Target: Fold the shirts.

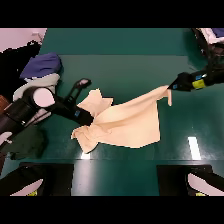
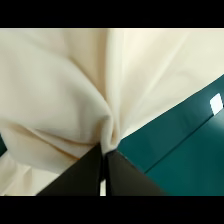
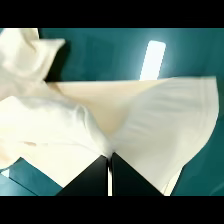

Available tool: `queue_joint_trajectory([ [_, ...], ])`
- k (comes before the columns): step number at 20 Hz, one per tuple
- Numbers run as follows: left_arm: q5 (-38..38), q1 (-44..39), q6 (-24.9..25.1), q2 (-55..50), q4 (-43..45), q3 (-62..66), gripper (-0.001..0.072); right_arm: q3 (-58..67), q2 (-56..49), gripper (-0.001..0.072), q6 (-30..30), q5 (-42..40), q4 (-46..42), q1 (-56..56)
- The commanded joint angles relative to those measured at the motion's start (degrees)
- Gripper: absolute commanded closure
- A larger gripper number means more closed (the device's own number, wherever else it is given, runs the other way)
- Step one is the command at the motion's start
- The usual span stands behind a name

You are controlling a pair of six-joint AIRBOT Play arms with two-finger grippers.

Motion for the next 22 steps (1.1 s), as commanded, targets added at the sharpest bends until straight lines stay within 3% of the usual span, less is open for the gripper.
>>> queue_joint_trajectory([
  [1,2.86,-0.7,0.02,-0.17,-1.18,-5.42,0.0664,-5.68,-0.28,0.0697,-0.02,-1.81,0.15,0.26],
  [3,3.39,-0.7,0.04,-0.15,-2.58,-5.09,0.0238,-6.67,-0.24,0.0697,-0.02,-2.34,0.13,0.26],
  [4,2.95,-0.37,0.04,-0.15,-1.95,-4.13,0.0202,-6.95,-0.24,0.0697,-0.02,-2.71,0.15,0.26],
  [9,-0.17,12.24,0.66,-0.17,1.18,8.22,0.0202,-6.93,0.17,0.0698,-0.24,-3.26,0.13,0.26],
  [14,2.29,27.45,-0.55,-4.81,0.09,7.45,0.0202,-6.93,0.35,0.0697,-0.9,-3.61,0.17,0.26],
  [22,2.25,30.01,3.32,-23.04,-14.47,5.29,0.0202,-6.93,0.35,0.0697,-0.9,-4.81,0.2,0.28],
])
